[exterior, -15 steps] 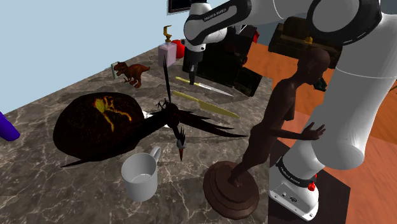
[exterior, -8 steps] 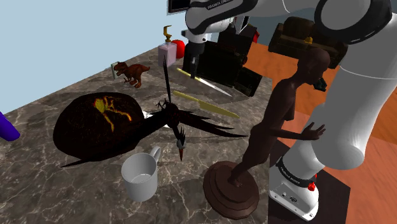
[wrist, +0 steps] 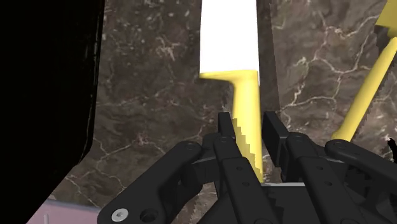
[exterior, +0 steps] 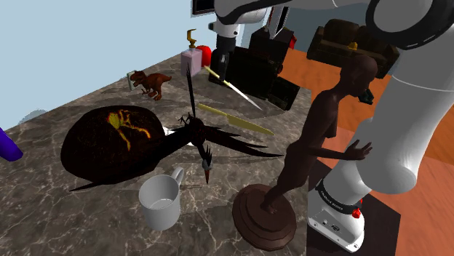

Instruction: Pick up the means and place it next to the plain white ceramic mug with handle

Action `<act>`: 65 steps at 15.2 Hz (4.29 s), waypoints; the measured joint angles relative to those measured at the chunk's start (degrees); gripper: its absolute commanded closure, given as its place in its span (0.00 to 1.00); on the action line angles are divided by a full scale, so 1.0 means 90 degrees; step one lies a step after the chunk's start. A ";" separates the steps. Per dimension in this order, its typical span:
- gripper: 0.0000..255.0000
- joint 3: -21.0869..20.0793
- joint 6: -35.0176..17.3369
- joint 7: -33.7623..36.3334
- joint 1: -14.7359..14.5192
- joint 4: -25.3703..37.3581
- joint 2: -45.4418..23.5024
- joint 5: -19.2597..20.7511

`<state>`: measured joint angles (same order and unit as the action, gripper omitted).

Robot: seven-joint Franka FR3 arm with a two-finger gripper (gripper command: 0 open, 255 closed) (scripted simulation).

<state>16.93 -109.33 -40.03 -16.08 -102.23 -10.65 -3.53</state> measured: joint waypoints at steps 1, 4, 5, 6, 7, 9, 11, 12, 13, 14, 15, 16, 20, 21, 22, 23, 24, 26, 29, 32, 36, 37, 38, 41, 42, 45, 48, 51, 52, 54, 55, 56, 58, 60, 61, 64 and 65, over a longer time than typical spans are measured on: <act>1.00 -0.0002 0.0077 0.0013 -0.0005 0.0068 0.0010 0.0004; 1.00 0.0010 0.0339 0.0014 0.0002 0.0259 0.0084 0.0031; 1.00 0.0012 0.0414 0.0018 0.0002 0.0319 0.0099 0.0036; 1.00 0.0010 0.0491 0.0030 -0.0003 0.0382 0.0115 0.0042; 1.00 0.0009 0.0569 0.0035 -0.0004 0.0457 0.0116 0.0043; 1.00 0.0009 0.0721 0.0047 -0.0006 0.0589 0.0138 0.0051; 1.00 0.0011 0.0902 0.0053 -0.0004 0.0770 0.0139 0.0054; 1.00 0.0013 0.0998 0.0052 0.0000 0.0872 0.0132 0.0053; 1.00 0.0013 0.1062 0.0056 -0.0001 0.0923 0.0145 0.0058; 1.00 -0.0012 0.1066 0.0127 -0.0045 0.0868 0.0208 0.0076; 1.00 -0.0045 0.1068 0.0214 -0.0099 0.0796 0.0288 0.0098; 1.00 -0.0106 0.1023 0.0367 -0.0194 0.0638 0.0408 0.0132; 1.00 -0.0361 0.0972 0.0961 -0.0529 0.0253 0.0764 0.0215; 1.00 -0.0424 0.0915 0.1100 -0.0603 0.0118 0.0848 0.0230; 1.00 -0.0497 0.0917 0.1256 -0.0686 0.0081 0.0889 0.0234; 1.00 -0.0571 0.0900 0.1416 -0.0769 0.0006 0.0952 0.0241; 1.00 -0.0648 0.0872 0.1577 -0.0853 -0.0090 0.1026 0.0249; 1.00 -0.0794 0.0835 0.1880 -0.1005 -0.0220 0.1125 0.0258; 1.00 -0.1007 0.0787 0.2302 -0.1217 -0.0352 0.1220 0.0251; 1.00 -0.1230 0.0784 0.2743 -0.1438 -0.0359 0.1244 0.0229; 1.00 -0.1544 0.0786 0.3353 -0.1741 -0.0386 0.1282 0.0201; 1.00 -0.1629 0.0765 0.3519 -0.1824 -0.0377 0.1257 0.0192; 1.00 -0.1704 0.0756 0.3664 -0.1897 -0.0383 0.1259 0.0184; 1.00 -0.1922 0.0761 0.4094 -0.2113 -0.0264 0.1158 0.0165; 1.00 -0.1987 0.0811 0.4224 -0.2178 -0.0127 0.1074 0.0162; 1.00 -0.2219 0.0772 0.4696 -0.2420 0.0033 0.0893 0.0156; 1.00 -0.2417 0.0794 0.5121 -0.2643 0.0274 0.0687 0.0169; 1.00 -0.2599 0.0831 0.5531 -0.2868 0.0621 0.0393 0.0201; 1.00 -0.2652 0.0874 0.5658 -0.2939 0.0746 0.0316 0.0213; 1.00 -0.2776 0.0967 0.5965 -0.3119 0.1129 0.0037 0.0261; 1.00 -0.2820 0.1009 0.6082 -0.3191 0.1282 -0.0075 0.0282; 1.00 -0.2875 0.1101 0.6239 -0.3291 0.1583 -0.0279 0.0322; 1.00 -0.2961 0.1151 0.6494 -0.3456 0.1863 -0.0507 0.0374; 1.00 -0.3058 0.1259 0.6796 -0.3669 0.2242 -0.0773 0.0441; 1.00 -0.3090 0.1350 0.6915 -0.3763 0.2524 -0.0966 0.0483; 1.00 -0.3184 0.1628 0.7306 -0.4108 0.3469 -0.1627 0.0626; 1.00 -0.3205 0.1753 0.7419 -0.4221 0.3804 -0.1836 0.0670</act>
<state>-11.91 -93.55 26.74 -54.07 -67.99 -27.18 2.51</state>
